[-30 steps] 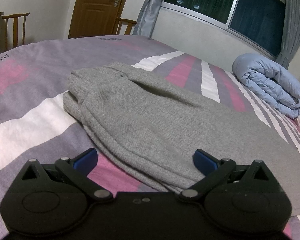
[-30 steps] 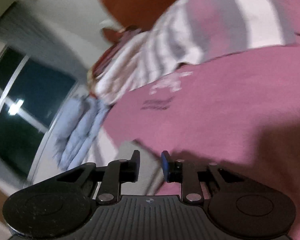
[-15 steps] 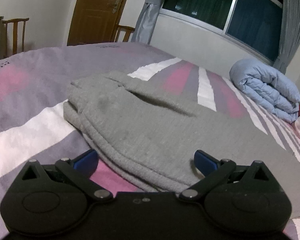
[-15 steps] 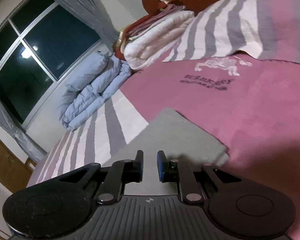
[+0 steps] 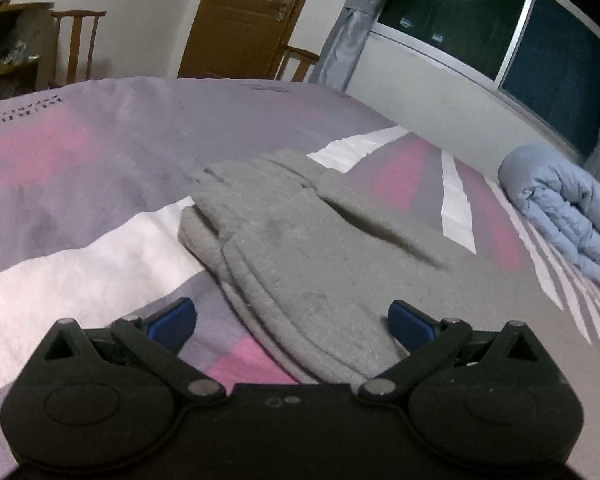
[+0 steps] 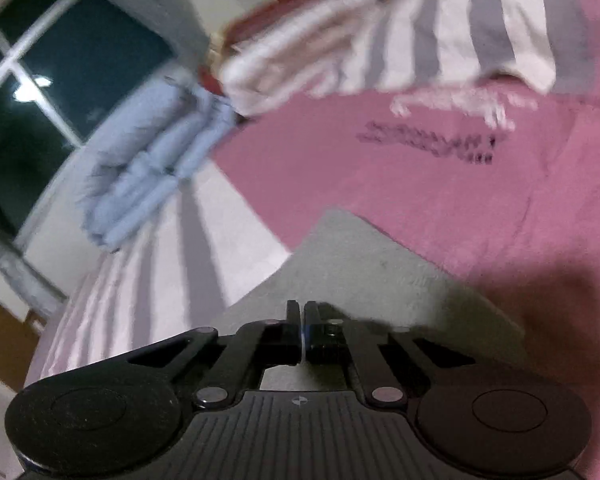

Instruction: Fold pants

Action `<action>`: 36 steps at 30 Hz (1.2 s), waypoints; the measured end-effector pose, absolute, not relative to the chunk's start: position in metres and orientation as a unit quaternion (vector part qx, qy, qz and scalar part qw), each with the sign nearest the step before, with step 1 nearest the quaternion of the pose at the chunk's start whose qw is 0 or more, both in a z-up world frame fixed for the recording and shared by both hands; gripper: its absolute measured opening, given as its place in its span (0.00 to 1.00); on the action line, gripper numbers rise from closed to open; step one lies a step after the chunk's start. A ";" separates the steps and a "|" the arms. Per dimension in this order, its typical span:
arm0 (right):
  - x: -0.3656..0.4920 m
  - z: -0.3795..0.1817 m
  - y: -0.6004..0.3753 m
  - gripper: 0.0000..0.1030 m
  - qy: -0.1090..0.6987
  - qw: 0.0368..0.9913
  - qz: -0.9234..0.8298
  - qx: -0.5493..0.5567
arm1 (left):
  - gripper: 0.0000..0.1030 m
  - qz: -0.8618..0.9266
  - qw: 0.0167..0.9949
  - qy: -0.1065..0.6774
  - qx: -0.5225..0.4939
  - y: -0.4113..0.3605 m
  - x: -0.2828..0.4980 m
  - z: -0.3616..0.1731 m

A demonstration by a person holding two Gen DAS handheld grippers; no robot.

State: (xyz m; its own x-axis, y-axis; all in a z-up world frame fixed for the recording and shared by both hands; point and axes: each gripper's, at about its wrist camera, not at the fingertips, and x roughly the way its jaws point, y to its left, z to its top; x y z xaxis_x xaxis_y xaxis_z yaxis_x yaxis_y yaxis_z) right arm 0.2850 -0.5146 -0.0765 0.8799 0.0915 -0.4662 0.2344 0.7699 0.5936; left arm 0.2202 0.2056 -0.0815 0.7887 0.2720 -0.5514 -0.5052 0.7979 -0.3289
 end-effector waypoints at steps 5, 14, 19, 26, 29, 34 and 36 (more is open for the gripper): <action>0.202 -0.073 -0.481 0.04 0.199 0.904 -0.020 0.377 | 0.90 0.216 0.917 0.212 -0.261 0.210 0.203 -0.077; 0.151 -0.044 -0.432 0.66 0.160 0.927 -0.039 0.337 | 0.48 0.172 0.885 0.144 -0.409 0.263 0.167 -0.090; 0.154 -0.045 -0.423 0.66 0.184 0.929 -0.032 0.319 | 0.50 0.113 0.862 0.156 -0.468 0.288 0.183 -0.111; 0.151 -0.054 -0.428 0.66 0.186 0.920 -0.065 0.339 | 0.48 0.017 0.838 0.174 -0.518 0.326 0.222 -0.139; 0.154 -0.055 -0.428 0.66 0.195 0.919 -0.063 0.338 | 0.46 0.001 0.837 0.166 -0.521 0.334 0.233 -0.147; 0.161 -0.057 -0.424 0.66 0.206 0.918 -0.059 0.335 | 0.34 0.013 0.854 0.154 -0.497 0.319 0.222 -0.148; 0.166 -0.063 -0.436 0.66 0.209 0.905 -0.059 0.366 | 0.33 0.021 0.860 0.147 -0.488 0.318 0.213 -0.144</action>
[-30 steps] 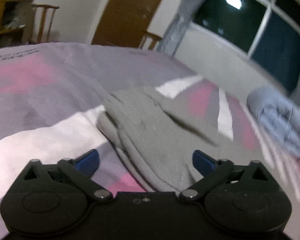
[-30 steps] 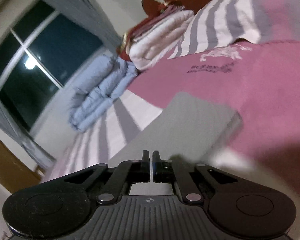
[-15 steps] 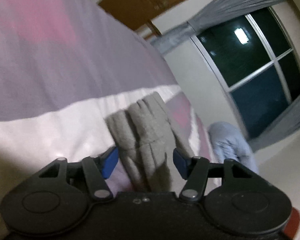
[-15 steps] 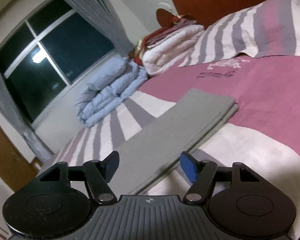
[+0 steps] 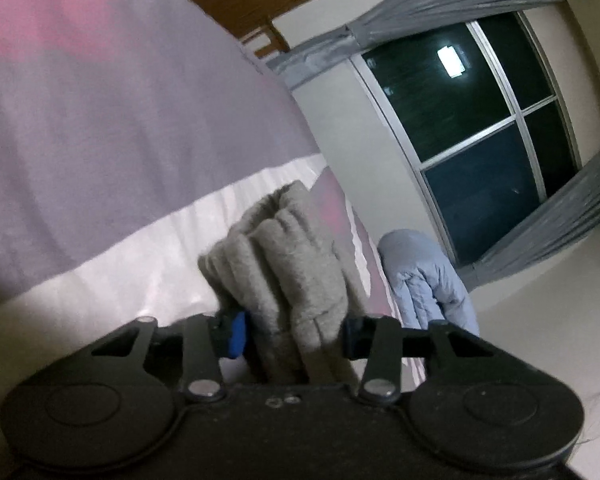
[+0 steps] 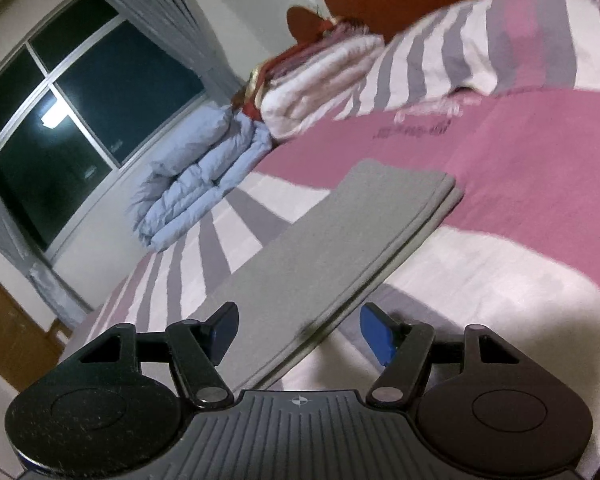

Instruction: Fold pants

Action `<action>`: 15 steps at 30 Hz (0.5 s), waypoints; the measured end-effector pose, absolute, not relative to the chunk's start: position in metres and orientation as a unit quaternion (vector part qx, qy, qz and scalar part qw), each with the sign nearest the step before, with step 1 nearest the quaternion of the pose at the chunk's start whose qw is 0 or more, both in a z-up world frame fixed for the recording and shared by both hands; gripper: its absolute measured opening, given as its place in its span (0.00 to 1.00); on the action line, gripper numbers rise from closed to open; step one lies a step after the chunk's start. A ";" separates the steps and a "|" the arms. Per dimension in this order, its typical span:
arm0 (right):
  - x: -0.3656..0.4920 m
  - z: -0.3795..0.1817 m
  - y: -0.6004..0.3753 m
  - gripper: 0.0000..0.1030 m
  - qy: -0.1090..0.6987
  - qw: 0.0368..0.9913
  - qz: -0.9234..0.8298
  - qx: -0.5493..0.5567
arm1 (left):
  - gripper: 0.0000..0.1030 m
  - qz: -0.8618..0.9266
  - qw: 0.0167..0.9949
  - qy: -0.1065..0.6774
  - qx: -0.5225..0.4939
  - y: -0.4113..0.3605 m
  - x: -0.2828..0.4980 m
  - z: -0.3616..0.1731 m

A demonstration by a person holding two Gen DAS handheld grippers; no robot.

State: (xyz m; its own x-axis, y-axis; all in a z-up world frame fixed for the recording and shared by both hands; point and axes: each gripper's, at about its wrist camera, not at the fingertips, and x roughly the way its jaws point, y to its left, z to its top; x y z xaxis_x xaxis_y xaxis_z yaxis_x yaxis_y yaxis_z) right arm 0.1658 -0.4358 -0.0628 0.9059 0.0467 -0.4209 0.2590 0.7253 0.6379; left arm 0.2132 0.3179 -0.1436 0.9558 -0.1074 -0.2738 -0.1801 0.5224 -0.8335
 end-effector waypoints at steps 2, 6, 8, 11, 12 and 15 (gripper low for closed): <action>0.168 -0.070 -0.457 0.66 0.199 0.885 -0.075 0.414 | 0.33 0.034 0.872 0.147 -0.467 0.312 0.208 -0.139; 0.176 -0.083 -0.504 0.65 0.183 0.857 -0.115 0.468 | 0.43 0.044 0.879 0.170 -0.444 0.306 0.207 -0.128; 0.180 -0.086 -0.524 0.65 0.175 0.848 -0.125 0.486 | 0.49 0.044 0.887 0.172 -0.425 0.303 0.200 -0.123; 0.191 -0.092 -0.551 0.64 0.167 0.828 -0.122 0.521 | 0.49 0.056 0.896 0.182 -0.400 0.293 0.195 -0.121; 0.196 -0.093 -0.557 0.63 0.170 0.825 -0.121 0.526 | 0.49 0.062 0.898 0.183 -0.394 0.290 0.195 -0.120; 0.210 -0.097 -0.567 0.46 0.193 0.818 -0.111 0.530 | 0.49 0.071 0.905 0.187 -0.375 0.284 0.196 -0.119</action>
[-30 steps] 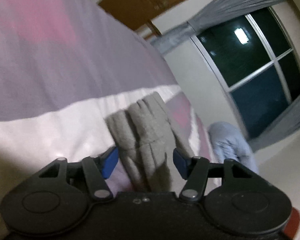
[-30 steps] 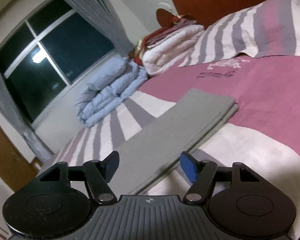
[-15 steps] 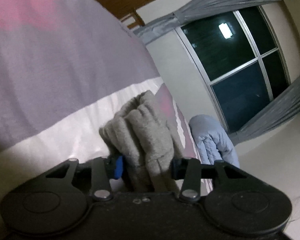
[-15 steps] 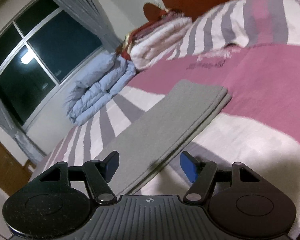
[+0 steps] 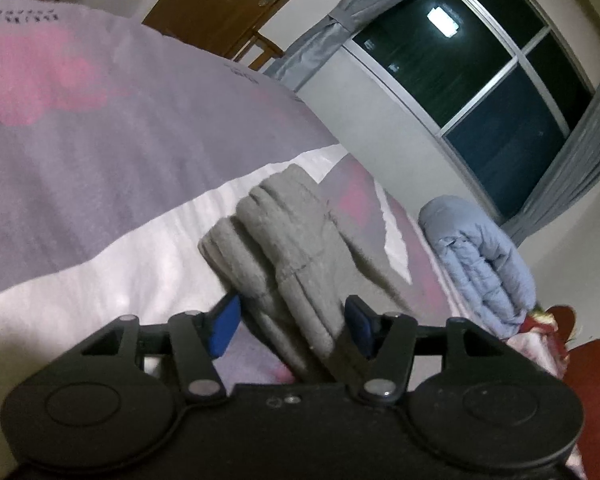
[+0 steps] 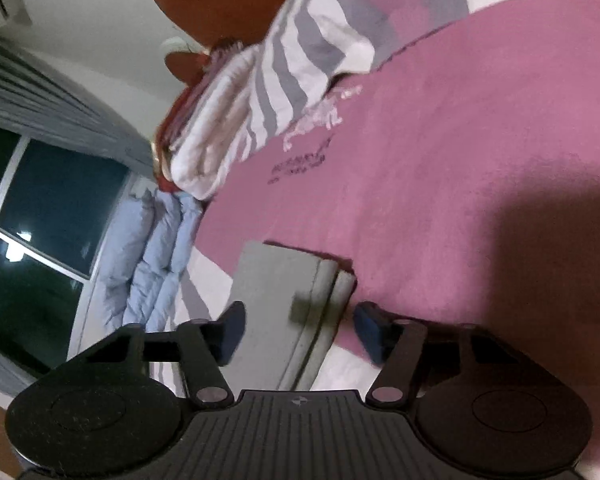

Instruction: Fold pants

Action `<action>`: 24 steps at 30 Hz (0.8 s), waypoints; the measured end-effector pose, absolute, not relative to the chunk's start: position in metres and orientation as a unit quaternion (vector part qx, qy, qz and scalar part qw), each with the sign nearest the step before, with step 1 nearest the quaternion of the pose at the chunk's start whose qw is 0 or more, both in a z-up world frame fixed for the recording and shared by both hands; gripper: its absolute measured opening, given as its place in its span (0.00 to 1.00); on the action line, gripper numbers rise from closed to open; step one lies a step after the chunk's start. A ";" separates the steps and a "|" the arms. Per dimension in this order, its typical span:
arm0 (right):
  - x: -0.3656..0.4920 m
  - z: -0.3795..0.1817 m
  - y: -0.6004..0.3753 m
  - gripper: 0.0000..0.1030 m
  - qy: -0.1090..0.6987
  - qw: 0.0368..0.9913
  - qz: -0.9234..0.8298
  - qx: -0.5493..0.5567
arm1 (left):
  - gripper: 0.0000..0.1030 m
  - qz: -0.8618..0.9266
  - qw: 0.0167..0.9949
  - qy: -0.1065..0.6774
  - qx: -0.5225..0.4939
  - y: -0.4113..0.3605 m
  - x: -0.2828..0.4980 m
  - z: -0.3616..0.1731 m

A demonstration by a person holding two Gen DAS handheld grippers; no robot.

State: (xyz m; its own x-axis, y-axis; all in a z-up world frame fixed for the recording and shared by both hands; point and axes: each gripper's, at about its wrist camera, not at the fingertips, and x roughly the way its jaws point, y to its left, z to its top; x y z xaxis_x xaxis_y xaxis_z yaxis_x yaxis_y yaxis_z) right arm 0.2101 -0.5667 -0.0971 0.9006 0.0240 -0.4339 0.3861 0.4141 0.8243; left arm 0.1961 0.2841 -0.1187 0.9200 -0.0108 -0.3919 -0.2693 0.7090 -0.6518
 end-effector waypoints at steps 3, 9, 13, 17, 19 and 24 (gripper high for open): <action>0.215 -0.102 -0.570 0.38 0.209 0.815 -0.106 0.530 | 0.50 0.077 0.912 0.185 -0.357 0.279 0.195 -0.119; 0.225 -0.100 -0.561 0.35 0.240 0.843 -0.076 0.476 | 0.51 0.086 0.916 0.193 -0.341 0.273 0.197 -0.114; 0.234 -0.099 -0.548 0.27 0.256 0.856 -0.079 0.443 | 0.58 0.122 0.915 0.217 -0.316 0.263 0.201 -0.103; 0.238 -0.102 -0.546 0.25 0.260 0.851 -0.087 0.448 | 0.77 0.164 0.920 0.251 -0.251 0.239 0.207 -0.090; 0.239 -0.103 -0.546 0.25 0.260 0.850 -0.088 0.450 | 0.86 0.175 0.921 0.264 -0.225 0.231 0.211 -0.085; 0.237 -0.101 -0.548 0.25 0.263 0.851 -0.085 0.448 | 0.91 0.185 0.924 0.274 -0.192 0.221 0.211 -0.085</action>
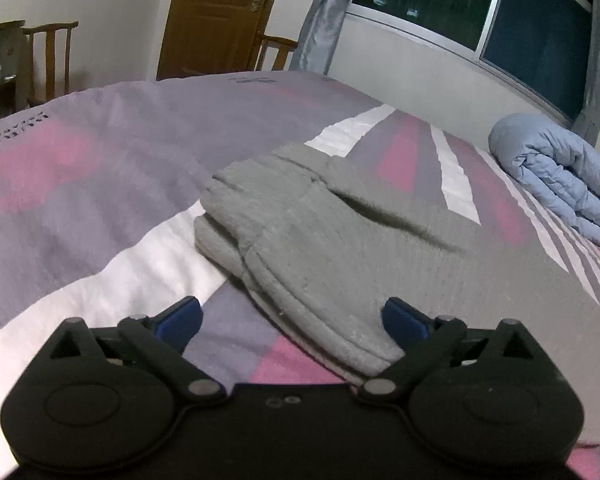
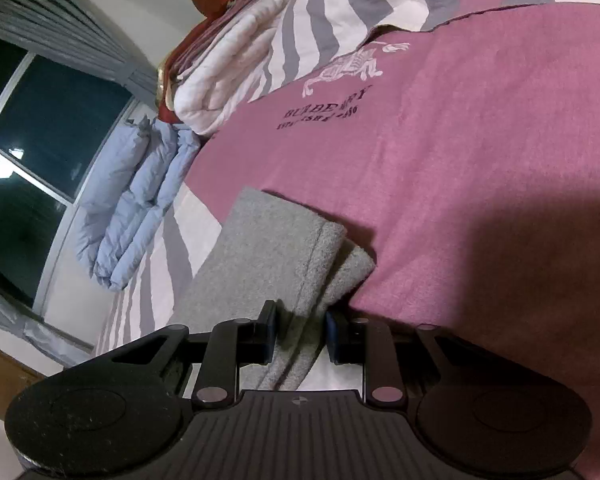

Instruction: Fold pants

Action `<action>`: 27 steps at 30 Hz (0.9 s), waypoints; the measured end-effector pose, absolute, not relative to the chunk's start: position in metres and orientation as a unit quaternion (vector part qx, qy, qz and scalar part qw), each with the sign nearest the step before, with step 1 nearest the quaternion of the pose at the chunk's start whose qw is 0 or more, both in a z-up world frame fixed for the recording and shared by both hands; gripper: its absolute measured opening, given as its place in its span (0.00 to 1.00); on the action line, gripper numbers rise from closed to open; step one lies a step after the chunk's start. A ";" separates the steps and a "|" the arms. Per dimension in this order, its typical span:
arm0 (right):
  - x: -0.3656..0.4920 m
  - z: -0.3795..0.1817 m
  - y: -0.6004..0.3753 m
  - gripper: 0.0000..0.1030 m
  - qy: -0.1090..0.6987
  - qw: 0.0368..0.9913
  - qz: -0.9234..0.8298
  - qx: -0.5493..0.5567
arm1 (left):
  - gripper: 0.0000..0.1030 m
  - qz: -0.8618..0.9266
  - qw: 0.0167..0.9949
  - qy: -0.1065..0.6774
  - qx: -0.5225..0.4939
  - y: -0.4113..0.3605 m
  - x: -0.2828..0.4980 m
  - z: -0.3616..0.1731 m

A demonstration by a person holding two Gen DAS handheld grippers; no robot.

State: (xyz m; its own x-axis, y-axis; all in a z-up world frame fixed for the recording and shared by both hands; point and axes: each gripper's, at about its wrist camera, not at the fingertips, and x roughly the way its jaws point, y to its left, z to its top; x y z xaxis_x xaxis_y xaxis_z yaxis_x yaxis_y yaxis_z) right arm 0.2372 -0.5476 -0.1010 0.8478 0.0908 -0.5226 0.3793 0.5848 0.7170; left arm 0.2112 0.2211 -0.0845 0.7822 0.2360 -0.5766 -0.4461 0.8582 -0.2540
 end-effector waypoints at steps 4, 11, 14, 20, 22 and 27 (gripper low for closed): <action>0.240 -0.099 -0.546 0.25 0.266 0.854 -0.088 0.439 | 0.93 0.180 0.926 0.269 -0.194 0.223 0.208 -0.088; 0.241 -0.101 -0.546 0.25 0.264 0.854 -0.086 0.440 | 0.94 0.175 0.929 0.265 -0.193 0.221 0.208 -0.090; 0.241 -0.100 -0.546 0.25 0.264 0.856 -0.086 0.436 | 0.94 0.175 0.929 0.265 -0.193 0.220 0.208 -0.089; 0.239 -0.091 -0.541 0.24 0.264 0.865 -0.104 0.414 | 0.73 0.172 0.934 0.233 -0.210 0.238 0.202 -0.075; 0.234 -0.087 -0.542 0.24 0.258 0.864 -0.103 0.420 | 0.64 0.171 0.925 0.228 -0.251 0.254 0.197 -0.072; 0.204 -0.065 -0.527 0.24 0.211 0.898 -0.086 0.377 | 0.51 0.152 0.926 0.227 -0.260 0.267 0.197 -0.069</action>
